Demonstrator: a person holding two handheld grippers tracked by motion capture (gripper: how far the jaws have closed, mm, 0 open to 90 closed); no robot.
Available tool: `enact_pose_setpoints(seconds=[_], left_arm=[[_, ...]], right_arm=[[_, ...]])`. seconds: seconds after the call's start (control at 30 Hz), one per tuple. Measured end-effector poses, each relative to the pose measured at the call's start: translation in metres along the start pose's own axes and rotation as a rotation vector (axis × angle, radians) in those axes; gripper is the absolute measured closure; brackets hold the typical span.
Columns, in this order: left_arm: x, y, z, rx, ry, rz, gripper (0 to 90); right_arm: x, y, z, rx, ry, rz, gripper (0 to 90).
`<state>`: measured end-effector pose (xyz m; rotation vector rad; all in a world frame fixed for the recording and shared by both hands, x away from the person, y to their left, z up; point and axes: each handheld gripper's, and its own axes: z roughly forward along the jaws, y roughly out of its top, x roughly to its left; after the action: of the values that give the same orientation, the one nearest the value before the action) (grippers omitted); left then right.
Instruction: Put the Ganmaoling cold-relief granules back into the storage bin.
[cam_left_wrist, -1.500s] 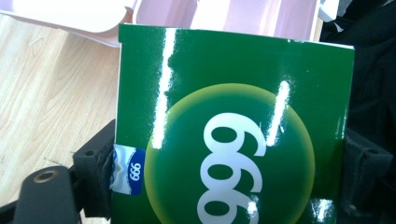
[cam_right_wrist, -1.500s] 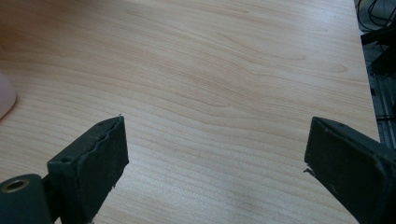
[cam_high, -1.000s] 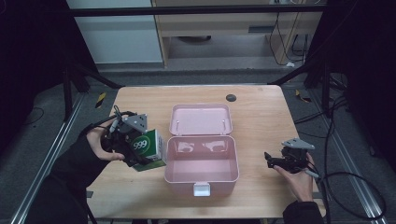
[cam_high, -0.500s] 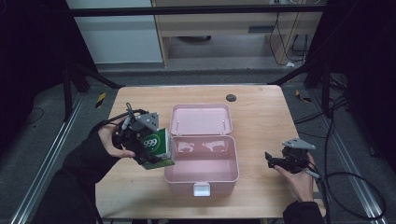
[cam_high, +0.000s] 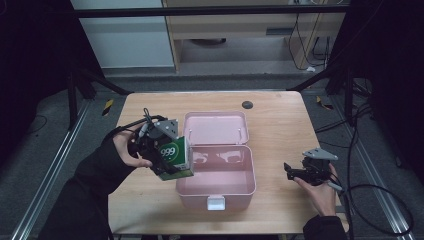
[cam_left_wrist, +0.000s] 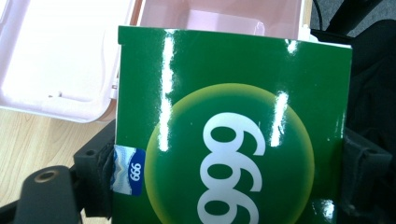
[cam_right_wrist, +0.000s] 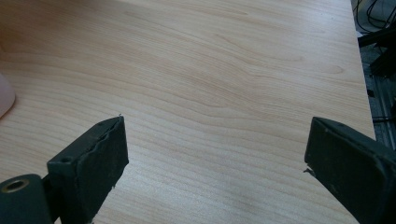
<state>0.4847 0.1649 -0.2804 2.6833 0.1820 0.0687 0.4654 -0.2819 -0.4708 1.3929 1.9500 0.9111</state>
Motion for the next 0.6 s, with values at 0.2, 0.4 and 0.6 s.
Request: enact_pose_setpoints(seconds=[0.2,0.4,0.6], left_arm=[[0.000,0.008,0.004,0.000,-0.011,0.012,14.3],[0.000,0.015,0.007,0.006,-0.016,0.018,14.3],[0.000,0.019,0.012,0.011,-0.023,0.023,14.4]], right_arm=[[0.000,0.000,0.000,0.000,-0.001,0.000,6.3],[0.000,0.000,0.001,0.002,-0.003,-0.002,6.2],[0.000,0.000,0.001,0.003,-0.002,-0.001,6.2]])
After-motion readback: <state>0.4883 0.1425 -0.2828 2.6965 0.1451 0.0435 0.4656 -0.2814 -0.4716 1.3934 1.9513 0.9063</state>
